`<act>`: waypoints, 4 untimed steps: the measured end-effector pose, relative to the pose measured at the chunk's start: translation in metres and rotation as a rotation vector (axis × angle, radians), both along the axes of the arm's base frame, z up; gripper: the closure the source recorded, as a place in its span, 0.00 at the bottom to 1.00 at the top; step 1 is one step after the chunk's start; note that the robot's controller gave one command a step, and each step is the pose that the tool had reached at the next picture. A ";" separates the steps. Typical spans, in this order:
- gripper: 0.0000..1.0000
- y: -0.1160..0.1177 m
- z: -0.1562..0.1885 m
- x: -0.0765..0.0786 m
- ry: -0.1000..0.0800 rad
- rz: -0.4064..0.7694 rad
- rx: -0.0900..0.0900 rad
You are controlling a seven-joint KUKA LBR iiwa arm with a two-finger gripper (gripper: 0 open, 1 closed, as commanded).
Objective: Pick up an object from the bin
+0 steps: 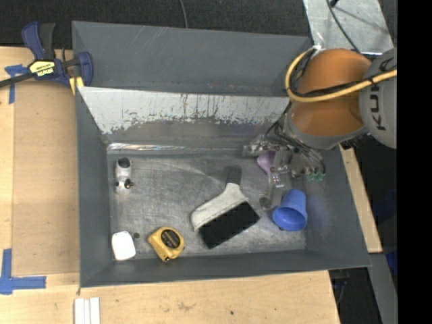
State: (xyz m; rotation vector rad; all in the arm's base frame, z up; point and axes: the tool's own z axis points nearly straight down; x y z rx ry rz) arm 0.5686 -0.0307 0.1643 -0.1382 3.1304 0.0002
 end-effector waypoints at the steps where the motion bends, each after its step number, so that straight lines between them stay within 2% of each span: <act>1: 1.00 0.028 -0.061 0.019 0.004 -0.098 0.000; 2: 1.00 0.028 -0.061 0.019 0.004 -0.098 0.000; 3: 1.00 0.041 -0.020 0.021 0.011 -0.156 0.000; 4: 1.00 0.060 0.042 0.034 0.007 -0.165 0.001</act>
Offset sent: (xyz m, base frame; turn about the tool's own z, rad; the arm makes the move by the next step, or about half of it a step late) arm 0.0000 0.0000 0.0000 0.0000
